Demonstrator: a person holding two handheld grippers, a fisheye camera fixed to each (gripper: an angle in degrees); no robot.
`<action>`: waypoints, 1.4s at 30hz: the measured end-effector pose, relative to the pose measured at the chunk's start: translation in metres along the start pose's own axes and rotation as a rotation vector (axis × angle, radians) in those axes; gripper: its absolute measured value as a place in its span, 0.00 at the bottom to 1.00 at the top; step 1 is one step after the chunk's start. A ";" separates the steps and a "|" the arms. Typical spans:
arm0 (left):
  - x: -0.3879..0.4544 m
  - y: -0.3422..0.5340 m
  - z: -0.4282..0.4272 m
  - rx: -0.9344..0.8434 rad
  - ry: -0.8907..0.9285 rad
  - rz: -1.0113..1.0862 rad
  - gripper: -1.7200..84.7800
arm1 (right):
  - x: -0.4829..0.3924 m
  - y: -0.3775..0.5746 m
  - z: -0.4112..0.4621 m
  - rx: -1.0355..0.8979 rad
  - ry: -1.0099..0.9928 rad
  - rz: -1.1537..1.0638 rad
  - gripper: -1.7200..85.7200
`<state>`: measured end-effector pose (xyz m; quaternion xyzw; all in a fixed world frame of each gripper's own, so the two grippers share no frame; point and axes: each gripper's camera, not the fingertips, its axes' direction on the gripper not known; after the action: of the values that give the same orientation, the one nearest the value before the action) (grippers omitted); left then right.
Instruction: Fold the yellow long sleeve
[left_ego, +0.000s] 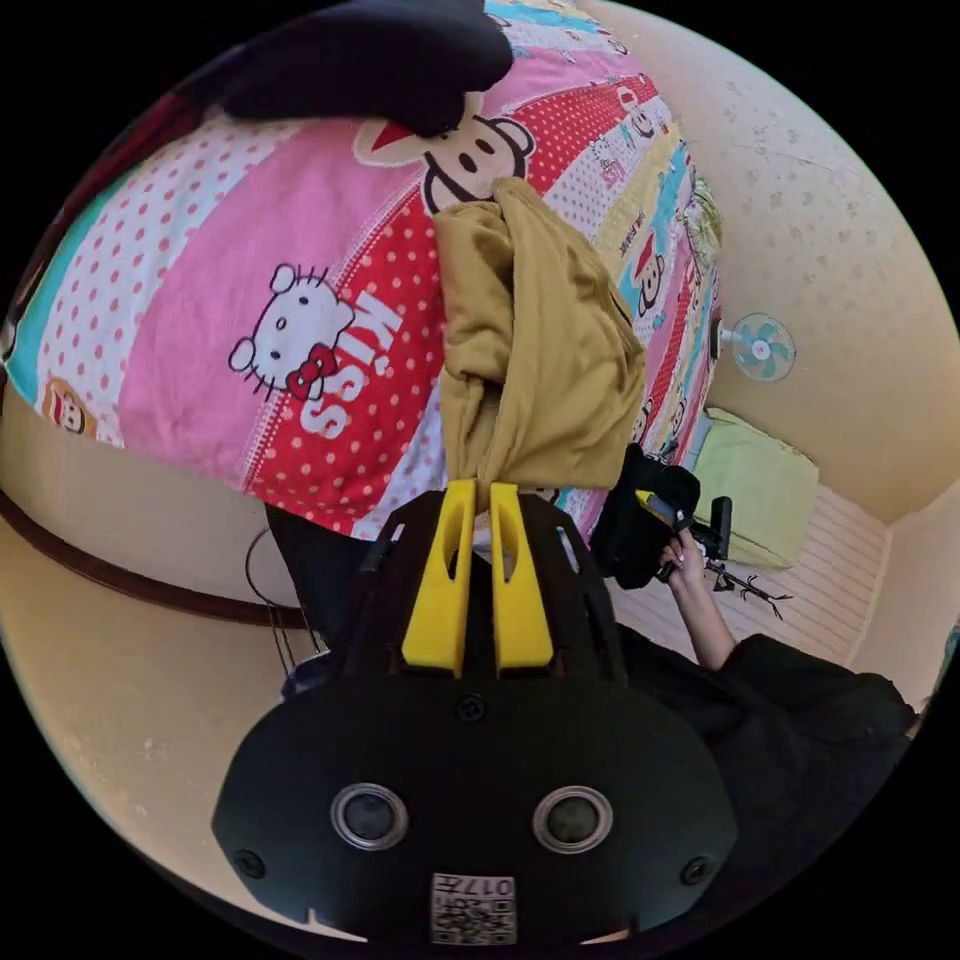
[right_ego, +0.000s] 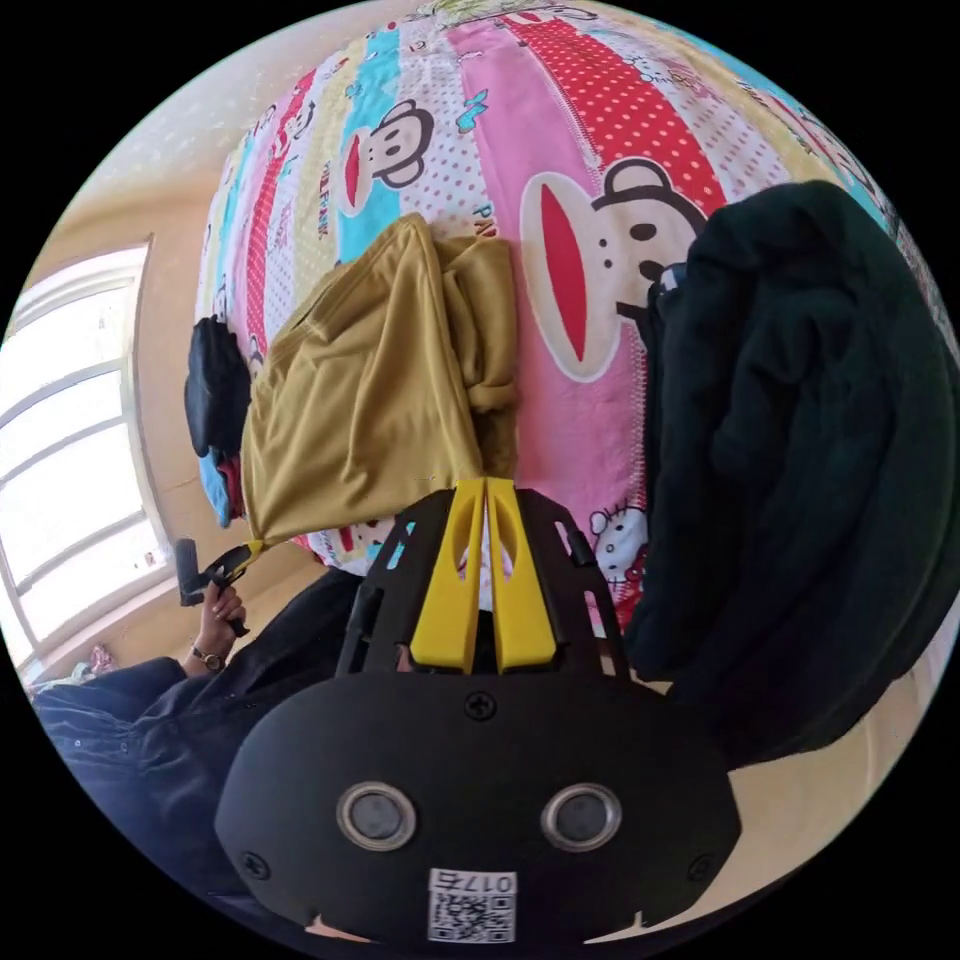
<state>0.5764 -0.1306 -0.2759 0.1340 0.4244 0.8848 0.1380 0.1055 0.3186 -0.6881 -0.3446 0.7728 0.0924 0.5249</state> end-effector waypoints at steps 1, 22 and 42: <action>-0.016 0.002 0.008 -0.001 -0.009 -0.069 0.07 | -0.002 0.001 0.002 -0.006 0.003 -0.023 0.03; 0.010 -0.079 0.036 0.030 0.133 -0.004 0.09 | -0.098 -0.026 0.133 -0.225 0.382 -0.436 0.12; 0.181 -0.065 0.291 -0.211 -0.163 0.505 0.16 | 0.052 0.127 0.027 -0.059 0.074 -0.261 0.14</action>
<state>0.5208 0.1810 -0.1294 0.2910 0.2707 0.9167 -0.0397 0.0347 0.4037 -0.7731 -0.4608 0.7371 0.0331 0.4931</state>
